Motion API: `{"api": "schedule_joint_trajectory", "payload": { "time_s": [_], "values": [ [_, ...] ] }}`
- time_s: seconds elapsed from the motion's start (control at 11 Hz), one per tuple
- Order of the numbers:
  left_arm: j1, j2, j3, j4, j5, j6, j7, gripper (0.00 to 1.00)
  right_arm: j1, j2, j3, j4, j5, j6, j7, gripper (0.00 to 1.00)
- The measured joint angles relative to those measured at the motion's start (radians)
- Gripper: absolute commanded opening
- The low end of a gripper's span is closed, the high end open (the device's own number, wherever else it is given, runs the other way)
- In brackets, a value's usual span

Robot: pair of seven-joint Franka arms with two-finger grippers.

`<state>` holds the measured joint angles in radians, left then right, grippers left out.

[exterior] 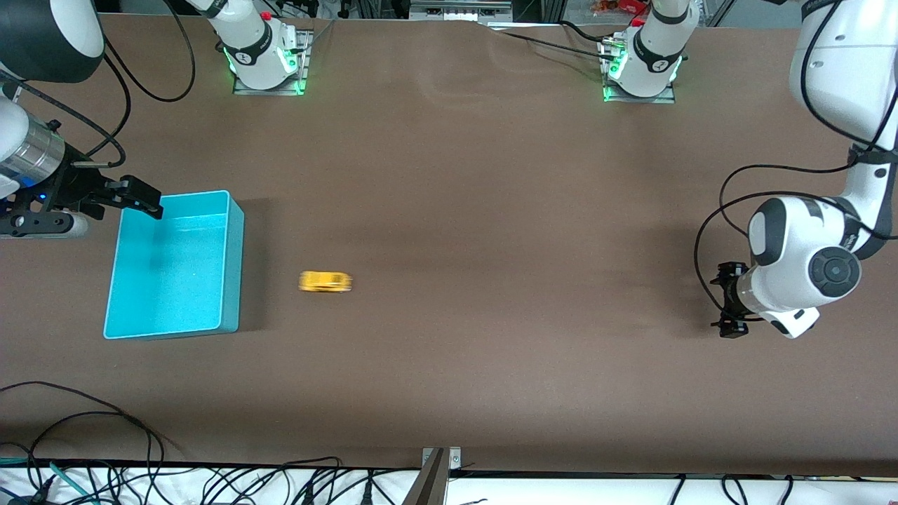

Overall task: Wind up and store yellow beetle car
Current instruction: 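Open the left gripper, releasing the car, and raise it away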

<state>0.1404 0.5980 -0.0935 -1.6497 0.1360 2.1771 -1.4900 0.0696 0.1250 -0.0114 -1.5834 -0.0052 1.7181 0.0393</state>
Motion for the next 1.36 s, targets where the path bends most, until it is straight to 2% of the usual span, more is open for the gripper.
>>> {"api": "schedule_joint_trajectory", "payload": {
  "time_s": [0.27, 0.55, 1.09, 1.36],
  "values": [
    [0.001, -0.080, -0.003, 0.009, -0.024, -0.078, 0.146, 1.00, 0.000, 0.000, 0.000, 0.000, 0.000, 0.000, 0.000, 1.00],
    [0.001, -0.129, -0.005, 0.066, -0.042, -0.209, 0.331, 1.00, 0.000, 0.000, 0.000, 0.000, 0.000, 0.000, 0.000, 1.00],
    [0.000, -0.228, -0.013, 0.143, -0.079, -0.449, 0.863, 1.00, 0.000, 0.000, -0.001, 0.000, 0.000, 0.000, 0.000, 1.00],
    [-0.001, -0.281, -0.038, 0.163, -0.080, -0.490, 1.056, 0.99, 0.000, 0.000, -0.001, 0.000, 0.000, 0.000, 0.000, 1.00]
  ]
}}
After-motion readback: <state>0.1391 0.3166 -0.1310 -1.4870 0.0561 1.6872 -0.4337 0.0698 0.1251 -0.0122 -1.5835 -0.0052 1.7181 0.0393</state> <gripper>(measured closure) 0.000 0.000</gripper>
